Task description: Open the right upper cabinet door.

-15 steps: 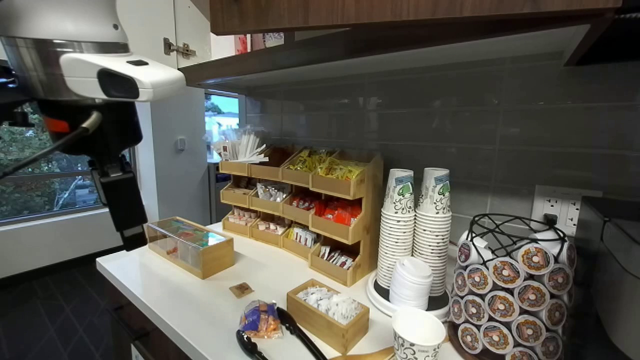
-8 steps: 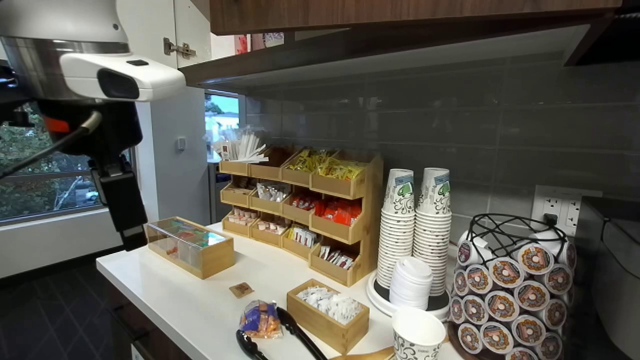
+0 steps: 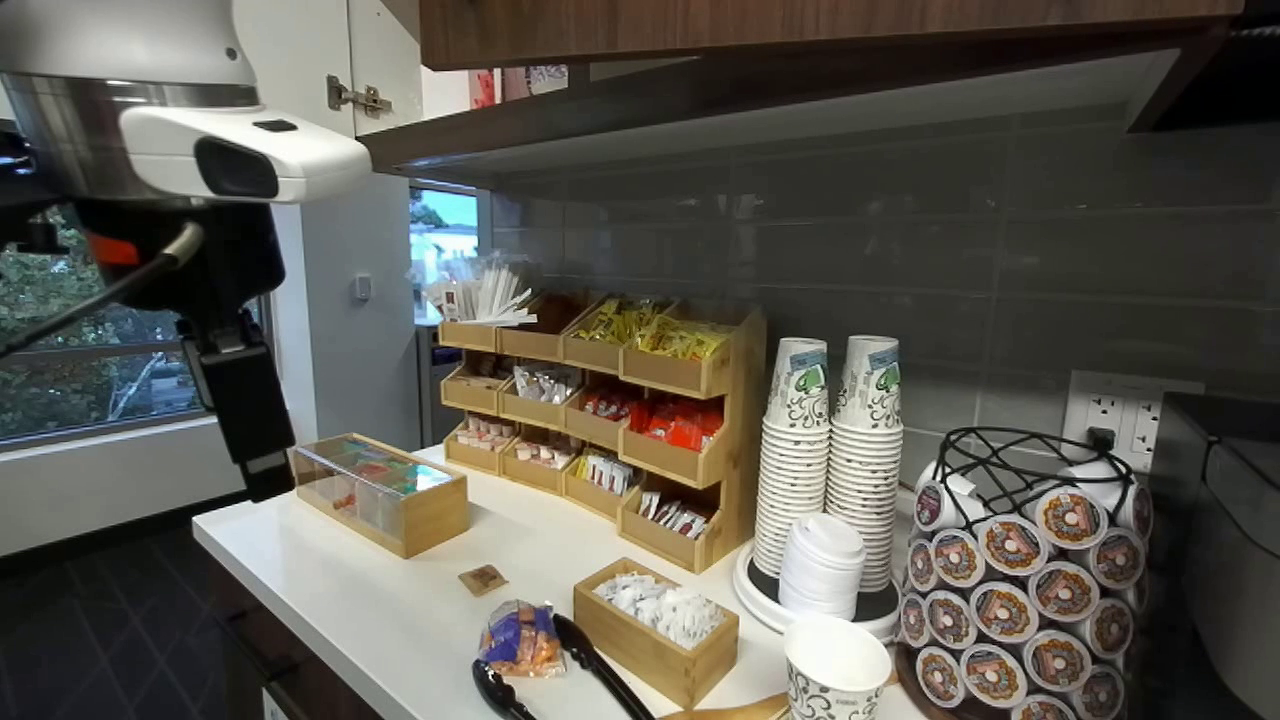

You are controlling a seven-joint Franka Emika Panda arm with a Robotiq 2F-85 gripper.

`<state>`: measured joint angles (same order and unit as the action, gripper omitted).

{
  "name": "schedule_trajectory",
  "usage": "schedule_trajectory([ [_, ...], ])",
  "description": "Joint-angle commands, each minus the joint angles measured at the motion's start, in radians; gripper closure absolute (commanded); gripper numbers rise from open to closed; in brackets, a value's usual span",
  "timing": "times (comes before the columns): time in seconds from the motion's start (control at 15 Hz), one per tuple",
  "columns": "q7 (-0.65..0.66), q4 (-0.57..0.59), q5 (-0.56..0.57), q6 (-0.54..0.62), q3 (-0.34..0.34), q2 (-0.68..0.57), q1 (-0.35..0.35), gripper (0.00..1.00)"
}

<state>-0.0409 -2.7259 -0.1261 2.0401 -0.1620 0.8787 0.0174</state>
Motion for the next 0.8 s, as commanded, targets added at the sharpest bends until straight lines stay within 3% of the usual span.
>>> schedule_trajectory([
  [0.0,-0.011,0.003,-0.012,-0.004,0.013,-0.003,0.016,0.00],
  [0.53,-0.011,0.003,-0.012,-0.004,0.013,-0.003,0.016,0.00],
  [0.73,0.064,0.012,0.006,-0.044,0.117,0.163,0.023,0.00],
])
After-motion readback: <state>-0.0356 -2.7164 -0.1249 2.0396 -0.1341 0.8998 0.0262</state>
